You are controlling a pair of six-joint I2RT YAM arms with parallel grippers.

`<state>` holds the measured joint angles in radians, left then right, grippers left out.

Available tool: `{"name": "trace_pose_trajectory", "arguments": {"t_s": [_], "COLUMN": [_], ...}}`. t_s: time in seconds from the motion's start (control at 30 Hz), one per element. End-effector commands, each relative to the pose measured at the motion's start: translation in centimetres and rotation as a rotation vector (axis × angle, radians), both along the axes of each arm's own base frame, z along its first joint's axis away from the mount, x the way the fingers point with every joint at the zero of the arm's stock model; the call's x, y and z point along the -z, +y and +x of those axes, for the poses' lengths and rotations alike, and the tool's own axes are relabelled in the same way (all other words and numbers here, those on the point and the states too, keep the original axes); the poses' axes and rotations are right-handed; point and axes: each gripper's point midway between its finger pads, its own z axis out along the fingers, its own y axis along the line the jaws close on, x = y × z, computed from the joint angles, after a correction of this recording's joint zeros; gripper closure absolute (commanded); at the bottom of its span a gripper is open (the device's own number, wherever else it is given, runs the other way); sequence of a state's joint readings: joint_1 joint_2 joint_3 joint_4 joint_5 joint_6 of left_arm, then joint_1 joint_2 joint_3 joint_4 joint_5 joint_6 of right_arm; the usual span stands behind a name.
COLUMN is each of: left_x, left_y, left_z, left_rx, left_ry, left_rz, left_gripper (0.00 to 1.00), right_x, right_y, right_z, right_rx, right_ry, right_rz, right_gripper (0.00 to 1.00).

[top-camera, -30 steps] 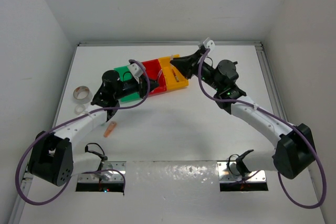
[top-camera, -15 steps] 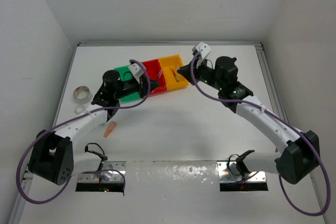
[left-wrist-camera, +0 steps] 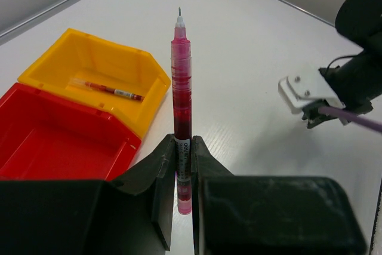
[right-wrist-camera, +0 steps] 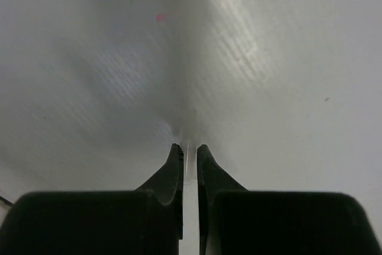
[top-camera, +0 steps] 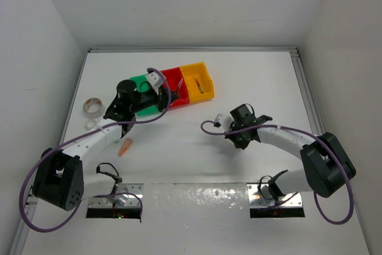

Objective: Sort the stationery into containers
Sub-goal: Place the pen cap at the center of the board.

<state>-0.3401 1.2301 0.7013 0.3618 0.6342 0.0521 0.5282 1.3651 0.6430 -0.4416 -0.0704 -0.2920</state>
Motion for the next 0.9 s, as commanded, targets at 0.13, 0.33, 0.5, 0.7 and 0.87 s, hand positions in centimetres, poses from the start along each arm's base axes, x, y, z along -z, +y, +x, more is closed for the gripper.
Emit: {"name": "trace_pose_trajectory", "arguments": {"t_s": [0.13,0.33,0.5,0.7,0.87], "left_x": [-2.9,-2.7,-2.5,-2.2,-2.2], "left_y": [0.5,0.7,0.8,0.9,0.8], "left_z": [0.5,0.7,0.8,1.0,1.2], "left_rx": [-0.022,-0.039,-0.044,-0.048,-0.052], "left_ry": [-0.100,-0.100,-0.098,-0.098,-0.100], "left_rz": [-0.008,-0.002,0.002,0.005,-0.001], "left_gripper": [1.00,1.00,1.00,1.00,0.99], "right_x": [2.1,2.5,-1.9,-12.2,-9.9], "right_y": [0.1,-0.3,0.4,-0.5,-3.4], "right_z": [1.5,2.0,4.8,9.9,6.4], "right_rx": [-0.098,-0.088,0.085,0.790,2.040], "right_ry": [-0.053,-0.052,-0.206,-0.523,-0.162], "right_rz": [-0.039,-0.077,0.027,0.496,1.000], "right_gripper": [0.95,0.73,0.46,0.13,0.27]}}
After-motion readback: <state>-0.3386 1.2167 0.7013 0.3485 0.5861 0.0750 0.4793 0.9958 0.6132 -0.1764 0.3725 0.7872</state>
